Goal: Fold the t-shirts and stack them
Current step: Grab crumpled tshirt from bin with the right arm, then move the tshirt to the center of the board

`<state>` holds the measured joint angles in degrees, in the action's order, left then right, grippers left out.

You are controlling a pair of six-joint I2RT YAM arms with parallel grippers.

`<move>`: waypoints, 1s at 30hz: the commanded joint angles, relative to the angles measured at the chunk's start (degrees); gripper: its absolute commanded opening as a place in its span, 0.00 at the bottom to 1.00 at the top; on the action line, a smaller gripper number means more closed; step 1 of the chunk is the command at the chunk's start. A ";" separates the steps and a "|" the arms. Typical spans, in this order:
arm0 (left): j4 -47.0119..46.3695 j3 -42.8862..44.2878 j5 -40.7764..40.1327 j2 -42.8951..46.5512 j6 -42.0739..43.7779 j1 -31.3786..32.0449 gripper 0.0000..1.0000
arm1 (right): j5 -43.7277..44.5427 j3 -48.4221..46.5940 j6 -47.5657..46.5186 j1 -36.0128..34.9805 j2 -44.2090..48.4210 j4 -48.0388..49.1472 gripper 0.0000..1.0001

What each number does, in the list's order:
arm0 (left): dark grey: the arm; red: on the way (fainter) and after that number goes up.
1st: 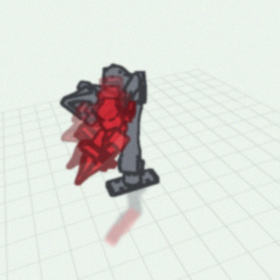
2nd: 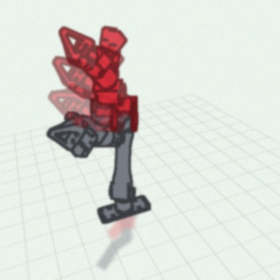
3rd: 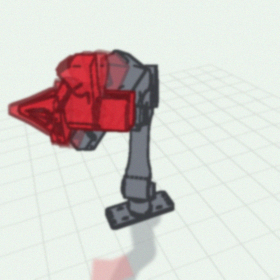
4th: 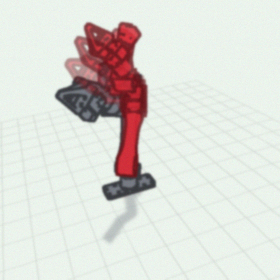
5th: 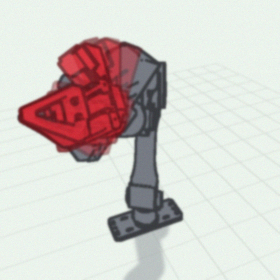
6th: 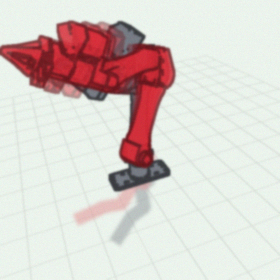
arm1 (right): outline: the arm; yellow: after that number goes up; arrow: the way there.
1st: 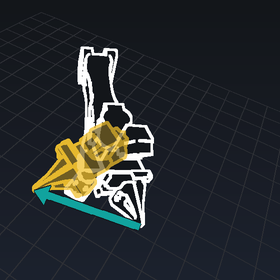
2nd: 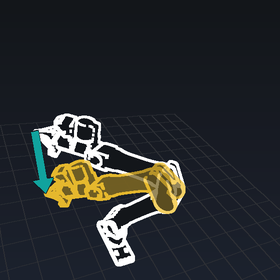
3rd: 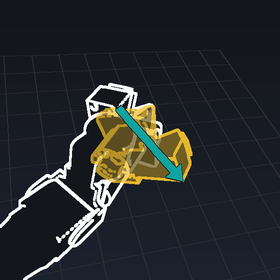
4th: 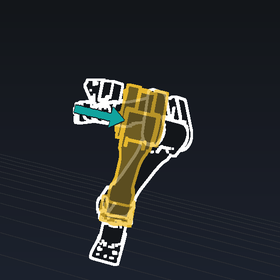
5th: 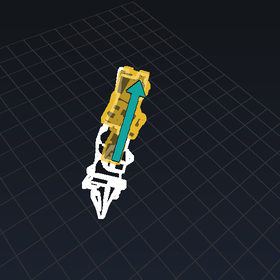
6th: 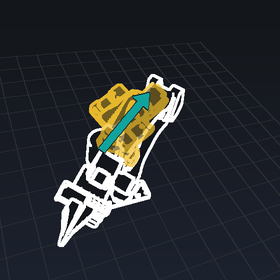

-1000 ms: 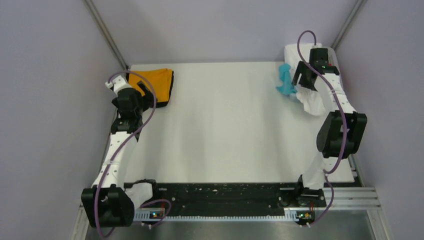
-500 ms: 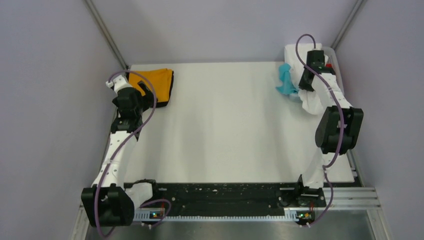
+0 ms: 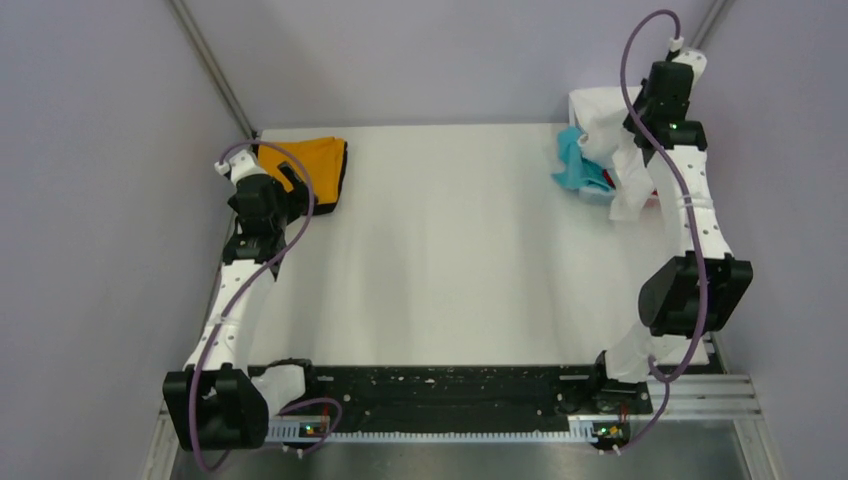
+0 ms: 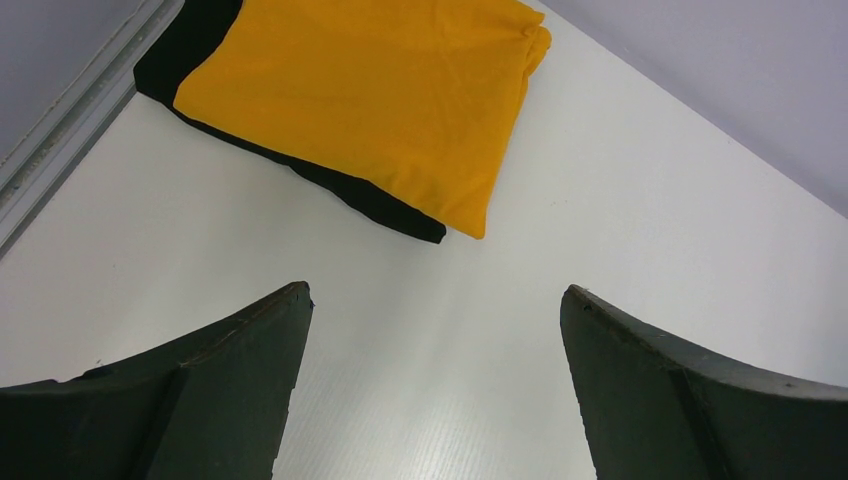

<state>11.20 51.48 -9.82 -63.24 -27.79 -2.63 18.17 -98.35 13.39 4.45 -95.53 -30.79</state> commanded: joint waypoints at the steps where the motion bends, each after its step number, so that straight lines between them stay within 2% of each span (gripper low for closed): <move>1: -2.59 1.69 0.77 1.56 0.37 -0.20 0.99 | -2.28 -7.58 -1.54 -0.05 4.87 9.71 0.02; 7: -2.92 1.45 1.12 2.52 -0.21 -0.24 0.99 | -17.52 -21.77 -1.13 -2.65 2.74 13.05 0.00; 12: -2.95 1.11 1.30 3.44 -0.83 -0.22 0.99 | -26.59 -33.90 -4.48 -12.07 -1.11 13.73 0.00; 17: -3.10 0.01 0.72 4.47 -1.29 -0.23 0.99 | -28.10 -39.31 -5.54 -22.85 -3.81 14.84 0.00; 22: -2.82 -1.15 -0.41 5.61 -1.93 -0.23 0.99 | -32.73 -39.18 -5.84 -31.66 -4.50 18.79 0.00; 26: -2.46 -2.04 -2.11 6.26 -2.52 -0.21 0.99 | -29.97 -39.64 -10.28 -39.53 -6.04 18.06 0.00; 30: -1.05 -1.93 -3.63 6.38 -3.20 -0.24 0.99 | -28.86 -40.40 -10.91 -41.97 -6.66 16.94 0.00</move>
<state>10.83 49.56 -11.05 -58.30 -29.93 -2.63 -11.49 -135.57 4.99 -35.29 -102.54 -17.23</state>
